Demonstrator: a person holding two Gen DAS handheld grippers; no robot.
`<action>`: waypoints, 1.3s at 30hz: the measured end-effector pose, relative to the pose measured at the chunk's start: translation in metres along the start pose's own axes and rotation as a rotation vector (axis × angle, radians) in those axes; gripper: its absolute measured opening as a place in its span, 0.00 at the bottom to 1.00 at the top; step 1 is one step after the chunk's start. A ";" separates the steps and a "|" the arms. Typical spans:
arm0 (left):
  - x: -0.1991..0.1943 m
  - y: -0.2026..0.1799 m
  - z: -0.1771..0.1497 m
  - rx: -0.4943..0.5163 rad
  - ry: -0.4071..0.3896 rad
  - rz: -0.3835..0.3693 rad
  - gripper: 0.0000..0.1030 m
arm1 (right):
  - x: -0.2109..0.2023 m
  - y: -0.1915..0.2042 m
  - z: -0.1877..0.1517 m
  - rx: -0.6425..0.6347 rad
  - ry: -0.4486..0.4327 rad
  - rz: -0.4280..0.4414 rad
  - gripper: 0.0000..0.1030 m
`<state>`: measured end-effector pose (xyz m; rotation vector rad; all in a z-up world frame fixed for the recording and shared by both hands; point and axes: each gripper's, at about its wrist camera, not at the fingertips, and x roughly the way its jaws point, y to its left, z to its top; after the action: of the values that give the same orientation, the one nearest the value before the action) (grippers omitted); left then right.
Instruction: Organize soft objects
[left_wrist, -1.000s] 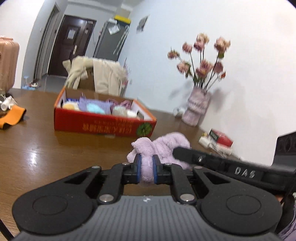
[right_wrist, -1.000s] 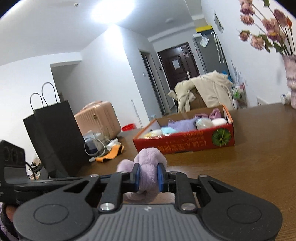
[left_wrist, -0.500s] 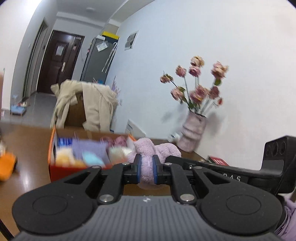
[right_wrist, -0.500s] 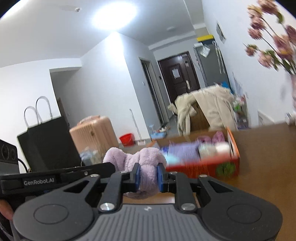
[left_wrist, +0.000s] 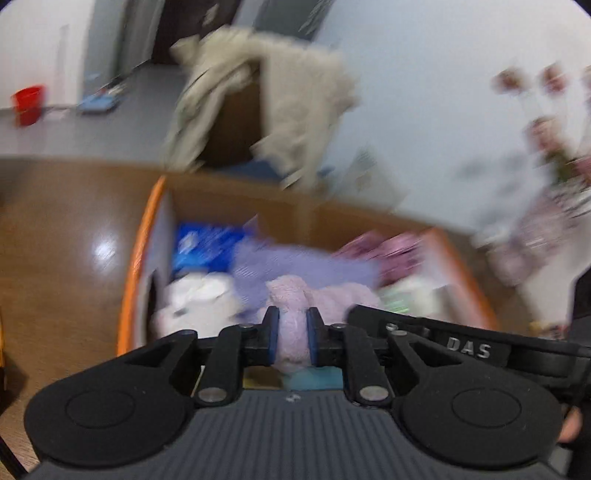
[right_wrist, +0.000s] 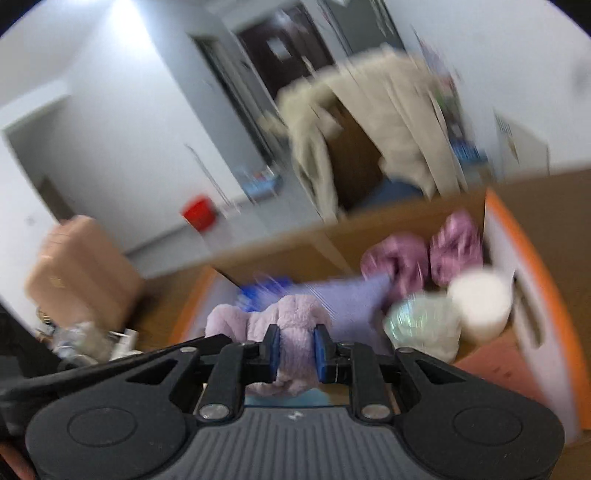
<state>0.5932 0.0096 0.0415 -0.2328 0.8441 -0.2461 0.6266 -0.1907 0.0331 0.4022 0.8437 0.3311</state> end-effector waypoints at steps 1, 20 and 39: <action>0.007 0.002 -0.003 0.015 0.017 0.020 0.16 | 0.012 -0.006 -0.004 0.026 0.035 -0.004 0.19; -0.130 -0.027 -0.005 0.152 -0.177 0.069 0.57 | -0.108 0.020 0.010 -0.148 -0.092 -0.118 0.44; -0.284 -0.059 -0.111 0.231 -0.594 0.205 0.90 | -0.303 0.024 -0.070 -0.365 -0.493 -0.160 0.91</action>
<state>0.3205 0.0290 0.1878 0.0039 0.2425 -0.0707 0.3811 -0.2866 0.1997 0.0645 0.3176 0.2170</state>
